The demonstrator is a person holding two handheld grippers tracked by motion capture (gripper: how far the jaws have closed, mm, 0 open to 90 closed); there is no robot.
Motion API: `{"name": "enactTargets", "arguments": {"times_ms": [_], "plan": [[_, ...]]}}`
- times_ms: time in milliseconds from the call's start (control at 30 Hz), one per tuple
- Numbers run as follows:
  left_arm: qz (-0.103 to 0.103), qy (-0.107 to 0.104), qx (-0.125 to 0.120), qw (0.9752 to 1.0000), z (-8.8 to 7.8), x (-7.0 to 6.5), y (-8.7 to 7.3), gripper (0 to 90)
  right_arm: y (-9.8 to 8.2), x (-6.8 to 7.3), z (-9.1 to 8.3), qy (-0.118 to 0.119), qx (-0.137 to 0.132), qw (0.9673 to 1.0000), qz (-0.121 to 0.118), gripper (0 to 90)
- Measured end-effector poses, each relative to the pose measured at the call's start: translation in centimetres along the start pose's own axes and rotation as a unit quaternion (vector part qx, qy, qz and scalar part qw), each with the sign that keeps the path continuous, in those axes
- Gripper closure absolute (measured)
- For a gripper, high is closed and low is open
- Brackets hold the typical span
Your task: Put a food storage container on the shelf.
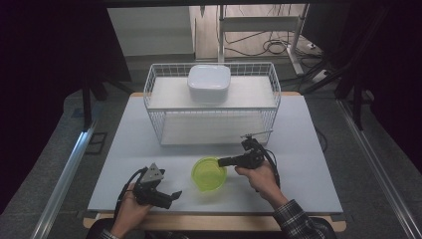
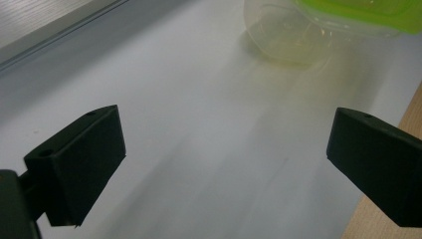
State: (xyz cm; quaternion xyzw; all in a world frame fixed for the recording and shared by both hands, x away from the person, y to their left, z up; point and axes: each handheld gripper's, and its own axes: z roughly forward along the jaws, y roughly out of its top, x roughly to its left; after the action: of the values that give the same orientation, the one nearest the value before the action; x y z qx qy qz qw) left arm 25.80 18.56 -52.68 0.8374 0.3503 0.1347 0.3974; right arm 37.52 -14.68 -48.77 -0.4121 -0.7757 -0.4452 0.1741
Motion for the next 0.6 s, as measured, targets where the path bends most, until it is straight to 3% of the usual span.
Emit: {"name": "enactTargets", "arguments": {"times_ms": [400,600], "plan": [[0.0,0.001,0.0,1.0,-0.01,0.01,0.0,1.7,0.38,0.09,-1.26,0.011,-0.031,0.9995,0.003,82.7],[0.001,0.0,0.001,1.0,0.02,-0.02,0.0,1.7,0.44,-0.14,-0.87,-0.004,-0.016,0.9999,0.0,82.7]]}}
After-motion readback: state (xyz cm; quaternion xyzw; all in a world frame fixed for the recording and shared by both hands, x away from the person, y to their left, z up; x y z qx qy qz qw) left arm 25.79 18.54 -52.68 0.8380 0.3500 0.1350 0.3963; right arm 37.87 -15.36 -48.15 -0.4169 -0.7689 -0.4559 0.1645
